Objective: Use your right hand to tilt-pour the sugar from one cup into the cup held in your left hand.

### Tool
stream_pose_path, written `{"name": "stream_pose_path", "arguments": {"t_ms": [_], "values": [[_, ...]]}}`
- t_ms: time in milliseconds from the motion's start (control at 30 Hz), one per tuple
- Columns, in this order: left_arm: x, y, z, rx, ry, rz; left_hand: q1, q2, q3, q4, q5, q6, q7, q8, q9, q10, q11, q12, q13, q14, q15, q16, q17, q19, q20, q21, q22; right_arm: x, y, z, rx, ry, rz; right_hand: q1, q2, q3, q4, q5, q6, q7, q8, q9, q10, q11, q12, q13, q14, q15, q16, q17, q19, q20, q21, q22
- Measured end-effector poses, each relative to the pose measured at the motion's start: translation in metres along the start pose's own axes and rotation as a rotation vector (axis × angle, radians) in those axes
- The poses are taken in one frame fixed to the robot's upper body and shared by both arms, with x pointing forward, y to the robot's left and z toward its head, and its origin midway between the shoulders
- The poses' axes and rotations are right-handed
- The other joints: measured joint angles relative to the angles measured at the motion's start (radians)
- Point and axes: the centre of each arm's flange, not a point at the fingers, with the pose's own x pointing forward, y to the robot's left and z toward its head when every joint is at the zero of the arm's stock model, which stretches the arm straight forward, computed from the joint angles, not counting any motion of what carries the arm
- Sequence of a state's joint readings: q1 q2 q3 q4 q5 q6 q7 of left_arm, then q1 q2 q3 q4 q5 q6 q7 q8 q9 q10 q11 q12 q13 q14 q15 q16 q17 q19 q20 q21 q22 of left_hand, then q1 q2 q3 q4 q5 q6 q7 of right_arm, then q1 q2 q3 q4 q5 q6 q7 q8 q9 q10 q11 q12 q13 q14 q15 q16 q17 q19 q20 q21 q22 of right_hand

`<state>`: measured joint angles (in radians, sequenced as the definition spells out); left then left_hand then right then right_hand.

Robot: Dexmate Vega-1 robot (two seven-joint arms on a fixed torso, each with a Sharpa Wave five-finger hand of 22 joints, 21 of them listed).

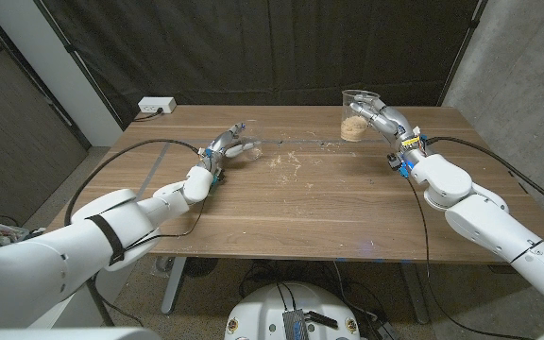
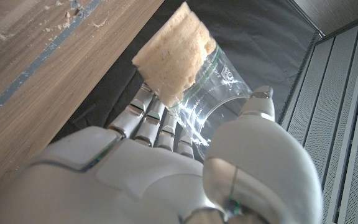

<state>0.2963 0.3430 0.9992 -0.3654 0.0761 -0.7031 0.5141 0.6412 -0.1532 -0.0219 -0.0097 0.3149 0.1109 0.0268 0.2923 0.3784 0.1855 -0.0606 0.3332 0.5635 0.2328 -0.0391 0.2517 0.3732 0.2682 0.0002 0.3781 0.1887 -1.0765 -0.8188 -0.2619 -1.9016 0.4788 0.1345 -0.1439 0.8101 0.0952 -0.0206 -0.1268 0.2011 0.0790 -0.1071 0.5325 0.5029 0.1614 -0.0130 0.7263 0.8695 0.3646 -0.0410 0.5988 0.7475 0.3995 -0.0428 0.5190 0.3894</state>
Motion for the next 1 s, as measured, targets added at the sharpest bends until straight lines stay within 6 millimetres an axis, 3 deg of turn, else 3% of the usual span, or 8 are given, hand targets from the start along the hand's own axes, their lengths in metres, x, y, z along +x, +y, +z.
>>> {"name": "stream_pose_path", "arguments": {"t_ms": [300,600,1000], "values": [[0.005,-0.003,0.011,0.006,-0.032,0.000,0.009,0.009,-0.007,-0.007,0.008,0.036,-0.014,0.019,0.005,0.025,-0.005,0.018,0.009,0.019,-0.002,0.004,0.005,0.018,-0.004,0.000,0.000,-0.008,-0.005,-0.007,0.006,0.004,-0.014,0.000,0.000,0.000,0.000,-0.006,0.004,0.004,0.000,0.000,0.004,0.004,0.000,0.004,0.000,0.000,0.000,0.001,0.000,0.000,0.000,0.000],[0.010,-0.012,0.019,-0.030,-0.031,-0.027,0.016,0.015,-0.017,-0.008,0.012,0.073,-0.009,0.041,0.014,0.061,-0.015,0.041,0.016,0.061,-0.001,0.012,0.011,0.041,-0.010,0.008,0.000,-0.008,-0.005,-0.004,0.016,-0.019,-0.007,0.000,0.000,0.003,0.003,-0.008,0.012,0.003,0.000,0.000,0.009,-0.002,0.000,0.009,0.001,-0.001,0.000,0.001,0.000,0.000,0.001,0.000],[0.014,-0.025,0.021,-0.166,0.026,-0.058,0.041,0.020,-0.032,-0.015,0.026,0.124,-0.009,0.068,0.028,0.111,-0.025,0.077,0.028,0.137,-0.002,0.031,0.019,0.123,-0.023,0.029,0.000,-0.022,-0.016,-0.013,0.016,-0.009,-0.022,-0.002,0.002,0.003,0.003,-0.008,0.018,0.007,-0.001,0.000,0.019,-0.002,-0.008,0.013,0.004,-0.004,0.000,0.001,-0.002,-0.002,0.006,0.000]]}}
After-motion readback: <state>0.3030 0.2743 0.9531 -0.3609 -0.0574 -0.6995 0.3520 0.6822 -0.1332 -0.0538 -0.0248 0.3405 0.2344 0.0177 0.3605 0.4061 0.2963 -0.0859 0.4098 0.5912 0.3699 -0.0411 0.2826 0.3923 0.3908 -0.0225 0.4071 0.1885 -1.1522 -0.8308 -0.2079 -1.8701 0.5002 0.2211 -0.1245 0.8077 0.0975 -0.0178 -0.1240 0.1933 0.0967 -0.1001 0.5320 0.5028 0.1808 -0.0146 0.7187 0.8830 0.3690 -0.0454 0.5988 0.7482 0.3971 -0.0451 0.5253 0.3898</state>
